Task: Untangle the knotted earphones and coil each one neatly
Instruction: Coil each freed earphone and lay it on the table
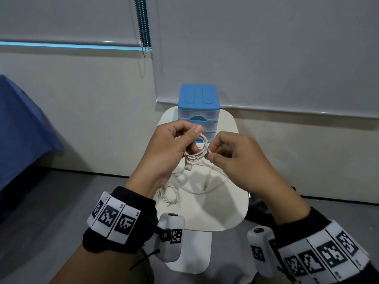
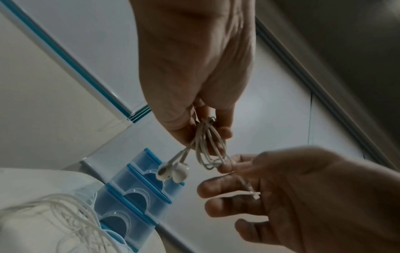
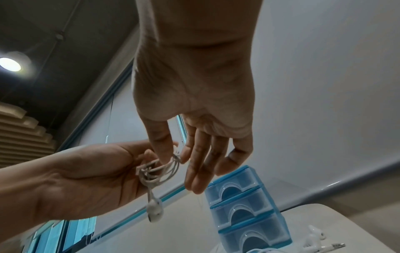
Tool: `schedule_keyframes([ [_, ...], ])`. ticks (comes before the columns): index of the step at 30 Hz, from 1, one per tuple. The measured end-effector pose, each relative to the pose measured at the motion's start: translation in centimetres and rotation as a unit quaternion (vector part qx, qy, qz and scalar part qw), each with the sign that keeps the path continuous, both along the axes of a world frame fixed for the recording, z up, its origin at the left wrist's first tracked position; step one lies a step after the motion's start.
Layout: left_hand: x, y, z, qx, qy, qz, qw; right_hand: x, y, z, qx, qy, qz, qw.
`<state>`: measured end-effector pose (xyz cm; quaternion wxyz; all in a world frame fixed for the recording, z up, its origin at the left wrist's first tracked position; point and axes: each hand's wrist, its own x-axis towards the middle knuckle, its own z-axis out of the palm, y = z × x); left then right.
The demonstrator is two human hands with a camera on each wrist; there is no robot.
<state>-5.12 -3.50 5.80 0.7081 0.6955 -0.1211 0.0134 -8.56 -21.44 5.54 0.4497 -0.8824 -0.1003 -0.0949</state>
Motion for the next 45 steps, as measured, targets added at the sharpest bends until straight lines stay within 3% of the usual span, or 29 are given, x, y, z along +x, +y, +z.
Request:
schedule_keyframes([
  [6, -0.6, -0.3, 0.3, 0.080, -0.019, -0.009, 0.997, 0.5, 0.0, 0.6, 0.086, 0.069, 0.014, 0.994],
  [13, -0.8, 0.2, 0.1, 0.100, -0.045, -0.058, 0.992, 0.9, -0.9, 0.7, 0.058, 0.070, 0.011, 0.996],
  [17, -0.8, 1.3, -1.4, 0.136, 0.013, -0.134, 0.982, 0.5, -2.0, -0.4, 0.090, 0.137, -0.015, 0.986],
  [23, -0.6, 0.8, -3.9, 0.251, 0.099, -0.169, 0.948, 0.1, -2.8, -3.9, 0.118, 0.288, -0.038, 0.950],
  [30, 0.3, -2.0, -6.7, 0.470, 0.047, -0.149, 0.869, 0.0, -2.8, -6.7, 0.083, 0.400, -0.059, 0.911],
  [35, 0.6, -2.6, -7.1, 0.553, -0.017, -0.110, 0.825, 0.9, -2.7, -6.9, 0.010, 0.393, -0.047, 0.918],
  [41, 1.2, -1.9, -6.2, 0.550, -0.020, -0.115, 0.827, 1.7, -2.8, -6.6, -0.106, 0.337, -0.063, 0.933],
  [45, 3.5, 0.0, -4.3, 0.553, -0.047, -0.097, 0.826, 2.6, -3.8, -6.4, -0.119, 0.255, -0.093, 0.955],
])
